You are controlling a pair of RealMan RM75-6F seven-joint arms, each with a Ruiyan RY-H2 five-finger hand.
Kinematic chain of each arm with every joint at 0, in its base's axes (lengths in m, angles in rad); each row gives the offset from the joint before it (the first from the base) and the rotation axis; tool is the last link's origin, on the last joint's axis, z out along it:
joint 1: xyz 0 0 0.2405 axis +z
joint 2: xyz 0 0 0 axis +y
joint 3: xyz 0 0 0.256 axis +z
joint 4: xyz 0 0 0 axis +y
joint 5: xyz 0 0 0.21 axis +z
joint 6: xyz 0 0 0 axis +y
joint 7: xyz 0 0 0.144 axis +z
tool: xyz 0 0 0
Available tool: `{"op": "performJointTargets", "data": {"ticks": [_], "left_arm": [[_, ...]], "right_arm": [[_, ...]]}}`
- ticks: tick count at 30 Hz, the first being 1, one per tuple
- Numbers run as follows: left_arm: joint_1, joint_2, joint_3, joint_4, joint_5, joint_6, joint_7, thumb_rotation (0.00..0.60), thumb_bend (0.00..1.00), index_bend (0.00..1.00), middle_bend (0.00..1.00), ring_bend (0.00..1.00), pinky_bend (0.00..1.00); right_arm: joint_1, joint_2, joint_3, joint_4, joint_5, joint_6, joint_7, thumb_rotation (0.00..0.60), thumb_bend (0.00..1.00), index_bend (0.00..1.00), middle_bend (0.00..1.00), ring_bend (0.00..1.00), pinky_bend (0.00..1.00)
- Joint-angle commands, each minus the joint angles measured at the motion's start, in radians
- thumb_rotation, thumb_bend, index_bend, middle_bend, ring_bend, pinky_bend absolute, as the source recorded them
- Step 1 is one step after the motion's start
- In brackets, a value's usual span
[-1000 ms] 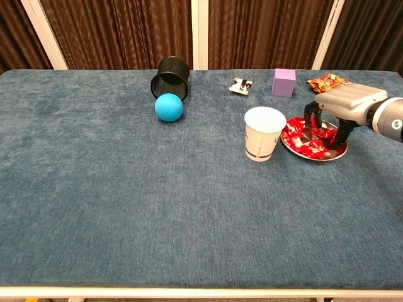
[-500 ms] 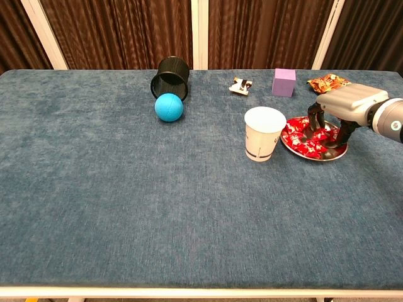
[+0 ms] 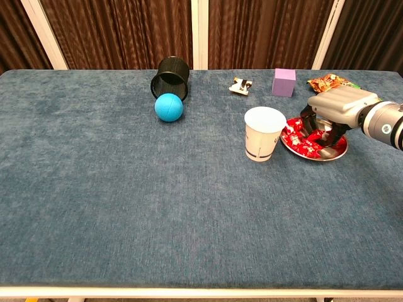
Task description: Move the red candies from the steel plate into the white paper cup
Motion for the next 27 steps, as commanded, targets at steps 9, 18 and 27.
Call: {"op": "performJointTargets", "data": {"ticks": [9,18,27], "left_arm": [[0.003,-0.002,0.001,0.008,0.001,0.003,-0.009,0.600,0.00,0.24,0.24,0.15,0.20],[0.001,0.010,-0.005,-0.011,0.010,0.017,0.004,0.600,0.00,0.24,0.24,0.15,0.20],[0.006,0.016,-0.003,-0.024,0.012,0.027,0.009,0.600,0.00,0.24,0.24,0.15,0.20]], "right_arm": [[-0.013,0.035,0.016,-0.048,-0.034,0.044,0.029,0.600,0.38,0.64,0.58,0.25,0.23],[-0.029,0.244,0.085,-0.394,-0.120,0.178,0.080,0.600,0.38,0.65,0.57,0.25,0.23],[0.019,0.263,0.086,-0.515,-0.132,0.130,0.051,0.600,0.38,0.63,0.52,0.23,0.23]]}}
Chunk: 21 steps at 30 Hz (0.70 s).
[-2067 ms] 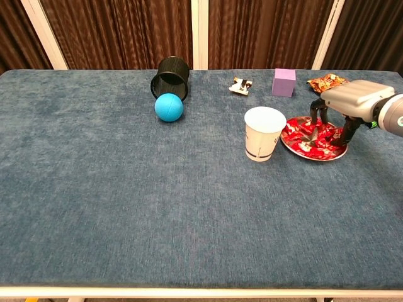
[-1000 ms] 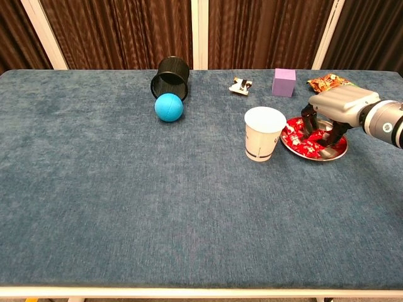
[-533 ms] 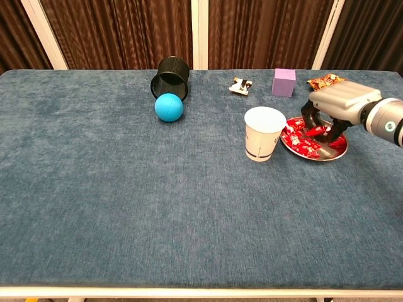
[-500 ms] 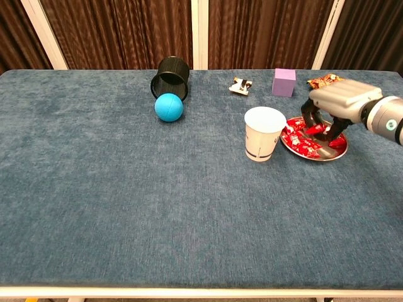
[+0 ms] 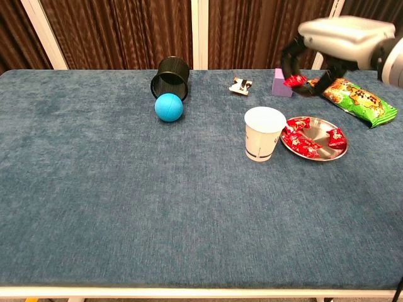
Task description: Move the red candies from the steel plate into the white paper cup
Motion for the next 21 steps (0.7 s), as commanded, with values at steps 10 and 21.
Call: {"op": "performJointTargets", "data": {"ticks": [10,21], "left_arm": [[0.010,0.000,0.003,0.012,-0.002,0.008,-0.016,0.600,0.00,0.24,0.24,0.15,0.20],[0.008,-0.004,0.000,0.014,0.001,0.008,-0.017,0.600,0.00,0.24,0.24,0.15,0.20]], "right_arm": [[0.056,-0.130,-0.042,0.091,0.033,-0.062,-0.075,0.600,0.38,0.50,0.42,0.15,0.22],[0.043,-0.088,-0.045,0.042,0.038,-0.033,-0.075,0.600,0.22,0.32,0.30,0.09,0.19]]}}
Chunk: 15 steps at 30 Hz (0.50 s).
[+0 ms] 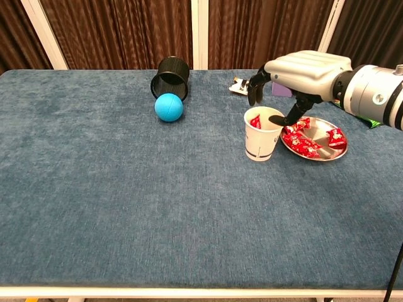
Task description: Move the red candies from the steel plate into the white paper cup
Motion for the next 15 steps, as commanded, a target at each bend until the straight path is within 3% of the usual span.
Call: {"op": "performJointTargets", "data": {"ticks": [1,7,15], "left_arm": [[-0.001,0.002,-0.002,-0.001,0.000,0.001,0.000,0.600,0.00,0.24,0.24,0.15,0.20],[-0.003,0.001,-0.003,-0.002,0.004,0.003,0.000,0.600,0.00,0.24,0.24,0.15,0.20],[-0.008,0.001,0.000,-0.013,0.009,-0.003,0.013,0.600,0.00,0.24,0.24,0.15,0.20]], "right_arm": [[-0.012,0.022,0.007,-0.019,-0.007,0.028,0.010,0.600,0.20,0.31,0.30,0.09,0.19],[-0.051,0.093,0.011,-0.014,0.007,0.074,0.021,0.600,0.04,0.29,0.31,0.09,0.19],[-0.070,0.066,-0.061,0.079,0.037,0.008,-0.008,0.600,0.07,0.33,0.37,0.09,0.17]]}}
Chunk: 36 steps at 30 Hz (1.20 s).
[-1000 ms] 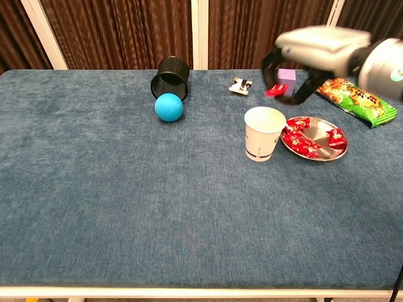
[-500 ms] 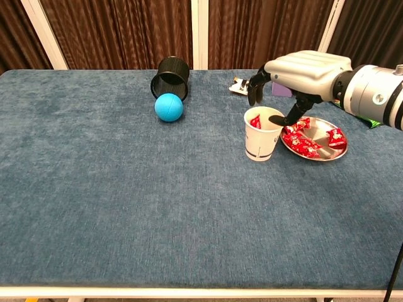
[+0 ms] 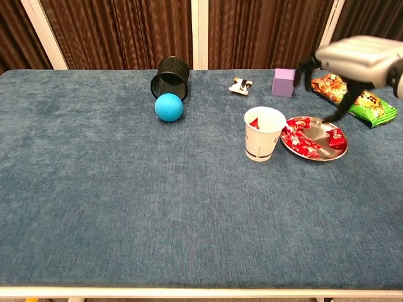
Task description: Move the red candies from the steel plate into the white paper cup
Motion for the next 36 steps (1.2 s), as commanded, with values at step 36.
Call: {"op": "performJointTargets", "data": {"ticks": [36], "left_arm": [[-0.003,0.000,0.003,-0.002,-0.018,-0.024,0.012,0.600,0.00,0.24,0.24,0.15,0.21]], "right_arm": [[0.002,-0.263,-0.046,0.412,-0.088,-0.097,0.089,0.600,0.33,0.54,0.42,0.14,0.17]]}}
